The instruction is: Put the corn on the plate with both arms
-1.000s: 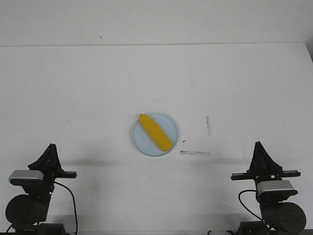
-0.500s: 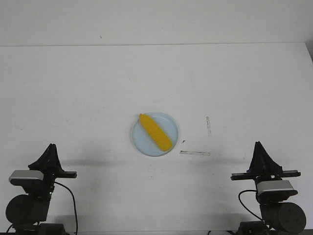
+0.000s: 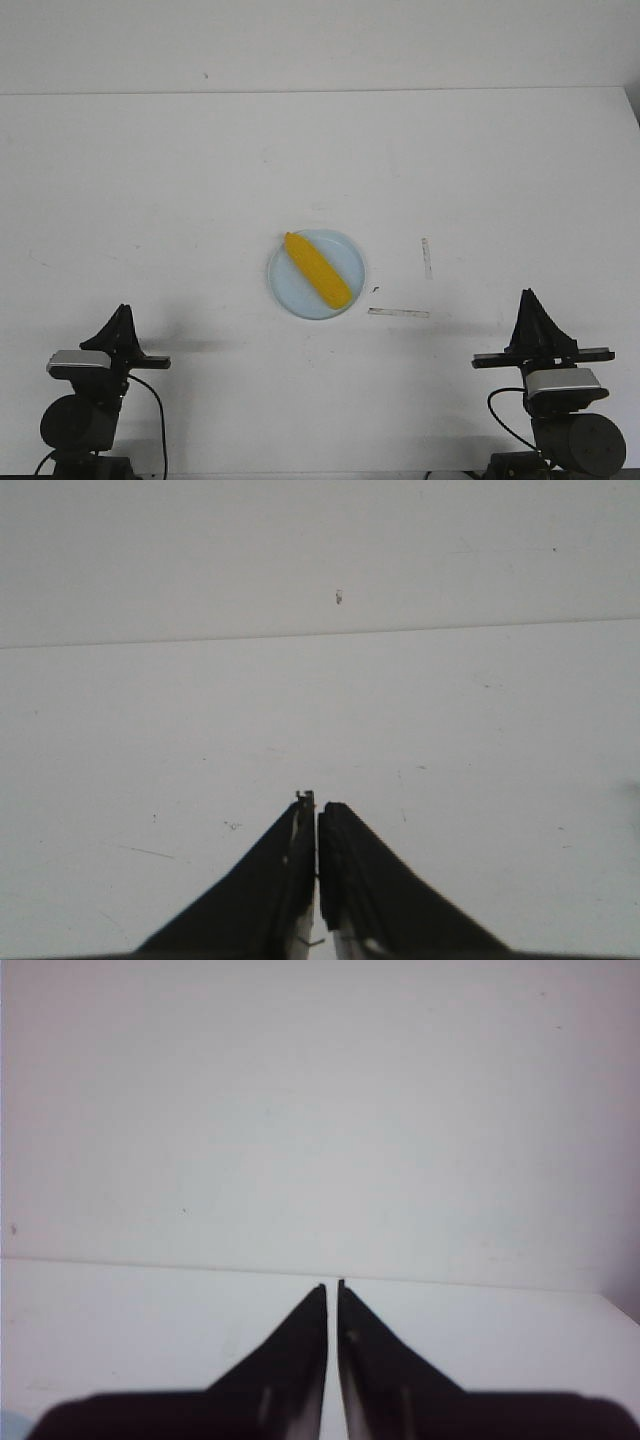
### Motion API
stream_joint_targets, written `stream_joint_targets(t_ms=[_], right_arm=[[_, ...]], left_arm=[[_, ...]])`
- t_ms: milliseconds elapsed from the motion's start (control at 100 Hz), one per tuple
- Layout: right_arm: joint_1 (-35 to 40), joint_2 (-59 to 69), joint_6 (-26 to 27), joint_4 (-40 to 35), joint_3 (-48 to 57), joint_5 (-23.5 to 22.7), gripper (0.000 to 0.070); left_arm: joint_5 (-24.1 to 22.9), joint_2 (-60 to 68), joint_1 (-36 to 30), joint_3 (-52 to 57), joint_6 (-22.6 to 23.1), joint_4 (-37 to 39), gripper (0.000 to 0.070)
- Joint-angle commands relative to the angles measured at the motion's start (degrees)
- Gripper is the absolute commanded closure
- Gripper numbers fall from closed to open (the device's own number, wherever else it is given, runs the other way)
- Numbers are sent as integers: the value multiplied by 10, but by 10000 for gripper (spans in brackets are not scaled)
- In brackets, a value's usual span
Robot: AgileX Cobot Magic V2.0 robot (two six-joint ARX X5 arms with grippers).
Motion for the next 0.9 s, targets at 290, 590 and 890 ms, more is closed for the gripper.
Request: stream_joint_targets(t_ms=[290, 590, 890], right_arm=[[0, -1, 5, 7, 1, 0, 684], [0, -1, 5, 7, 1, 0, 684], [0, -1, 5, 7, 1, 0, 684]], left_arm=[[0, -55, 1, -50, 5, 16, 687], [0, -55, 0, -55, 5, 9, 687], [1, -55, 0, -55, 5, 9, 687]])
